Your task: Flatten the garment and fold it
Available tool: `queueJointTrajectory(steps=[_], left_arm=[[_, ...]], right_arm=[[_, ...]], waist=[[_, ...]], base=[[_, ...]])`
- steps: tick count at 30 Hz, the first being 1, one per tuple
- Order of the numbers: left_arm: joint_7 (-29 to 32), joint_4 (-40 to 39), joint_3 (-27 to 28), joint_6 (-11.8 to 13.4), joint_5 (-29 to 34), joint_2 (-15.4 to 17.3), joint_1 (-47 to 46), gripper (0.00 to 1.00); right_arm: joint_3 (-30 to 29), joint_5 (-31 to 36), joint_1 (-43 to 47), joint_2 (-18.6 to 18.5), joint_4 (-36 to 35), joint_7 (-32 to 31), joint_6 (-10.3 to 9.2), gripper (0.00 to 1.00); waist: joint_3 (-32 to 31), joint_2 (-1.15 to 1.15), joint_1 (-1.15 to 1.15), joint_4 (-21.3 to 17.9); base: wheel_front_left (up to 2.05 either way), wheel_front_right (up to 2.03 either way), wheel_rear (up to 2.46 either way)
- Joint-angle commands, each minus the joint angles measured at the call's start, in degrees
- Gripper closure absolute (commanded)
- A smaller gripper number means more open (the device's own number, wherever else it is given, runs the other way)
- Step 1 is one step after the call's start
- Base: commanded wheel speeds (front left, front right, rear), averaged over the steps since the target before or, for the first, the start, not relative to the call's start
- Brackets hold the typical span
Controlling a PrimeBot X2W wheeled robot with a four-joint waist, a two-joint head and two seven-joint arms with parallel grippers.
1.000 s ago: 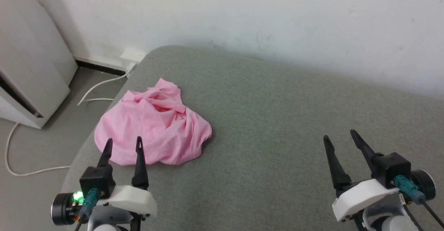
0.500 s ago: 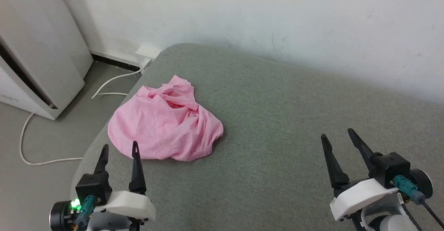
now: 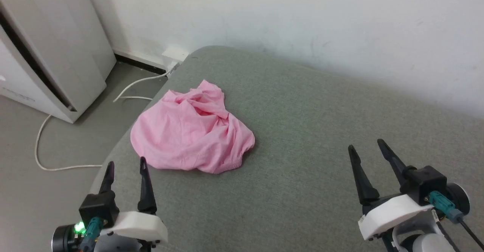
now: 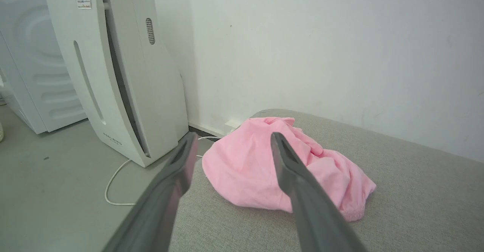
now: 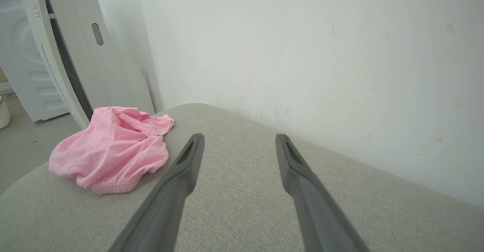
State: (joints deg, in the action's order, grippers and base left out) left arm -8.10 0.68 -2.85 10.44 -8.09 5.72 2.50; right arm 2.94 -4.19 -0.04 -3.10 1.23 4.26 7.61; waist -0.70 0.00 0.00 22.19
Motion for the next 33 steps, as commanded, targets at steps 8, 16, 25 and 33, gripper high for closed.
queueJointTrajectory(steps=[8, 16, 25, 33], left_arm=[[-1.07, -0.66, -0.66, 1.95, -1.49, 0.91, 1.15, 0.0], [-1.79, -0.91, -1.44, 3.13, -2.27, 1.38, 1.6, 0.0], [-2.69, -1.16, -2.14, 4.5, -3.42, 1.84, 2.22, 0.0], [-3.61, -2.13, -2.54, 4.76, -5.67, 2.09, 1.45, 0.0]], right_arm=[[0.15, -0.86, -1.2, 0.16, 0.53, 1.18, -0.09, 0.0], [0.37, -1.28, -1.36, 0.17, 0.74, 1.79, -0.09, 0.0], [0.77, -1.77, -1.7, 0.19, 0.98, 2.22, -0.1, 0.0], [1.65, -1.84, -2.97, 0.21, 0.48, 2.32, -0.11, 0.0]], waist=[[-0.11, 0.0, 0.0, 2.29], [0.0, 0.0, 0.0, 4.57], [0.11, 0.0, 0.0, 6.9], [2.3, 0.0, 0.0, 6.92]], base=[[0.0, 0.0, 0.0], [0.0, 0.0, 0.0], [0.0, 0.0, 0.0], [0.0, 0.0, 0.0]])
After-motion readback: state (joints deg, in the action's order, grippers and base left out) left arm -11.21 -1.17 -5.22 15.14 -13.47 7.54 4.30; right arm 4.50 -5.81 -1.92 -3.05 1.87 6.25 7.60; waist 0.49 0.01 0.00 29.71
